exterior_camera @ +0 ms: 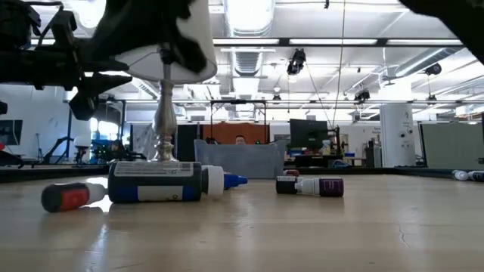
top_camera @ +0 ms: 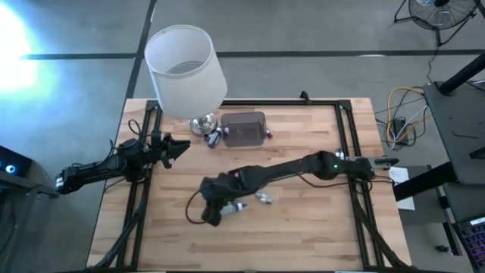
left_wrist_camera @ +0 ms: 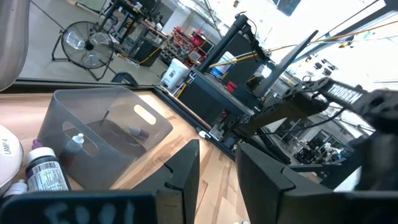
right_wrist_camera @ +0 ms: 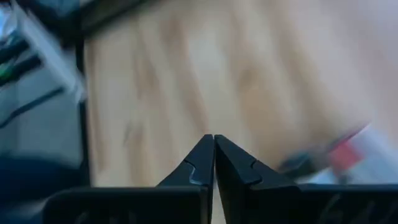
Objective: Pick & Place food coloring
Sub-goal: Put the small red food coloring bottle into the bin
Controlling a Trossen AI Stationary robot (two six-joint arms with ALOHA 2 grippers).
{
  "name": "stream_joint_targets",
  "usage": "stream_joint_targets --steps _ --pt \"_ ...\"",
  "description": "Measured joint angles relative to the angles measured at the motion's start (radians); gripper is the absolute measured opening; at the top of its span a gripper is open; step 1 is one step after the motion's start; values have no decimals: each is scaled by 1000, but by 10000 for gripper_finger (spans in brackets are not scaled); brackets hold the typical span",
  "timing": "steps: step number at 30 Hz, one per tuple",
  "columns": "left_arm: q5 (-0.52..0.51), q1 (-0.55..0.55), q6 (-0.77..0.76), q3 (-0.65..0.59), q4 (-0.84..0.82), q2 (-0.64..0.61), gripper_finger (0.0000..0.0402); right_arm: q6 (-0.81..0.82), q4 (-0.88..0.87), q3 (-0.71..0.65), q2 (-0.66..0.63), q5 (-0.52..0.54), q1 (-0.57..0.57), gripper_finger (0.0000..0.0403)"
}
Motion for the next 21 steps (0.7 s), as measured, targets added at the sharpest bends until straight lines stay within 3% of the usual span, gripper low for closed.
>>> stream_joint_targets --steps 3,9,13,21 --pt "0 0 0 0 0 0 85 38 -96 -5 47 -86 -10 24" --pt "0 0 0 0 0 0 85 -55 -363 -4 52 -85 -10 90" --pt "0 0 0 0 0 0 85 -182 -498 -3 30 35 16 134" --pt "0 0 0 0 0 0 85 -246 -574 -44 10 87 66 164"
